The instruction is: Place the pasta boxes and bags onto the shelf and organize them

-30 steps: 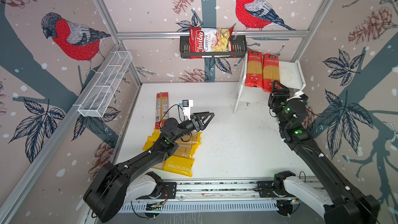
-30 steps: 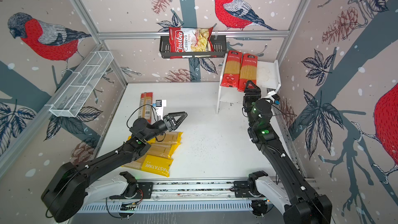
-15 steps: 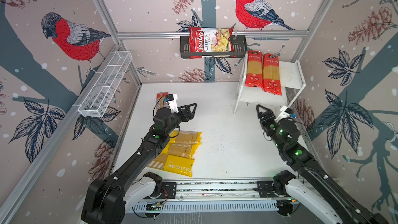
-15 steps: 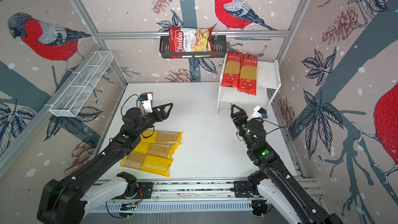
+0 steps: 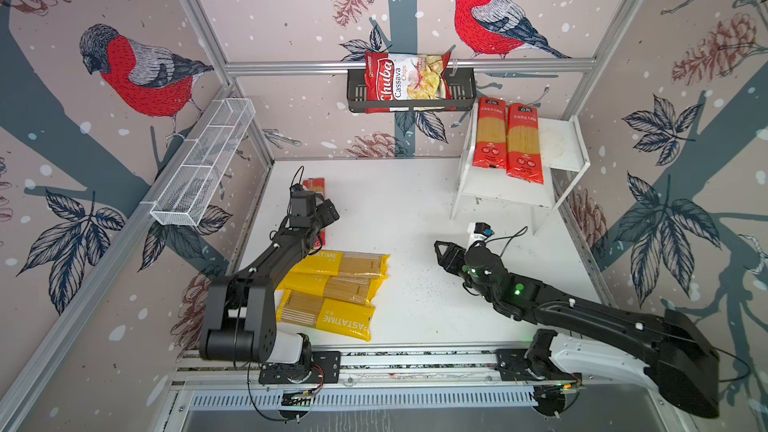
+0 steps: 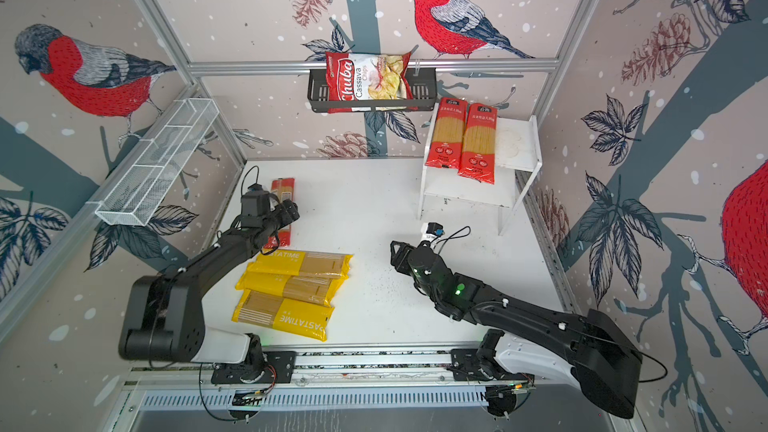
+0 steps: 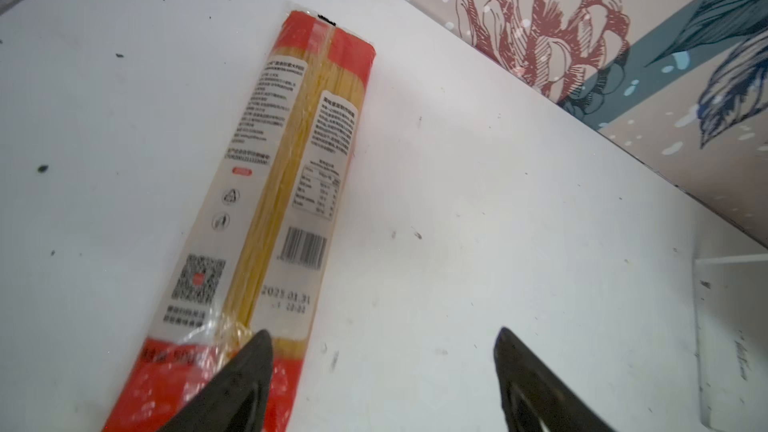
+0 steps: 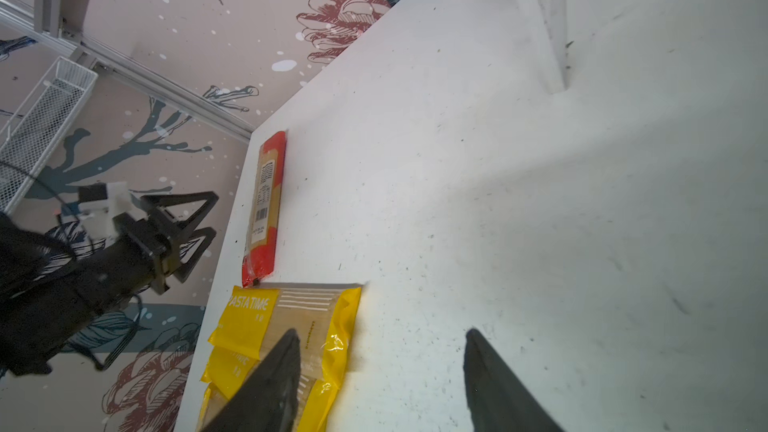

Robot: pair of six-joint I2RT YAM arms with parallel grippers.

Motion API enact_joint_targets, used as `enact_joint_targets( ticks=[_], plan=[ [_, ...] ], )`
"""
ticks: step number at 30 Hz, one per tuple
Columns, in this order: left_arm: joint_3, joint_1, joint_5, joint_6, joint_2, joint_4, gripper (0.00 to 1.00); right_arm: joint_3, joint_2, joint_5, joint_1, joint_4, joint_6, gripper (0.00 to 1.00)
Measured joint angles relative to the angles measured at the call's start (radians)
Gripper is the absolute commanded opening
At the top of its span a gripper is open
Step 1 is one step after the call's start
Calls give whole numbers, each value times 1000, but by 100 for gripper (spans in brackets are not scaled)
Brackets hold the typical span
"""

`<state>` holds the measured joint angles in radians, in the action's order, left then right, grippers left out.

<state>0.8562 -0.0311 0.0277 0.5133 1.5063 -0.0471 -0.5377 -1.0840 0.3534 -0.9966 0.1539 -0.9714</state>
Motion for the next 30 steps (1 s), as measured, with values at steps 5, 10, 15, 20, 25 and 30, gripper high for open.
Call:
enact_joint_targets(
  ticks=[5, 10, 15, 20, 25, 30],
  plan=[
    [142, 79, 21, -21, 176, 51, 84, -14, -9, -26, -8, 18, 31, 61],
    [240, 88, -22, -42, 319, 101, 83, -6, 40, -32, -8, 21, 52, 61],
    [246, 74, -65, -48, 372, 85, 80, 18, 69, -17, -4, 19, 53, 60],
    [248, -13, -53, -49, 401, 20, 79, 29, 74, -13, -2, 18, 53, 60],
    [242, -136, -41, -40, 426, -54, 78, 32, 55, -10, 3, 19, 52, 60],
    [199, -259, -15, -12, 451, -171, 77, 31, 35, -10, 9, 22, 52, 60]
  ],
)
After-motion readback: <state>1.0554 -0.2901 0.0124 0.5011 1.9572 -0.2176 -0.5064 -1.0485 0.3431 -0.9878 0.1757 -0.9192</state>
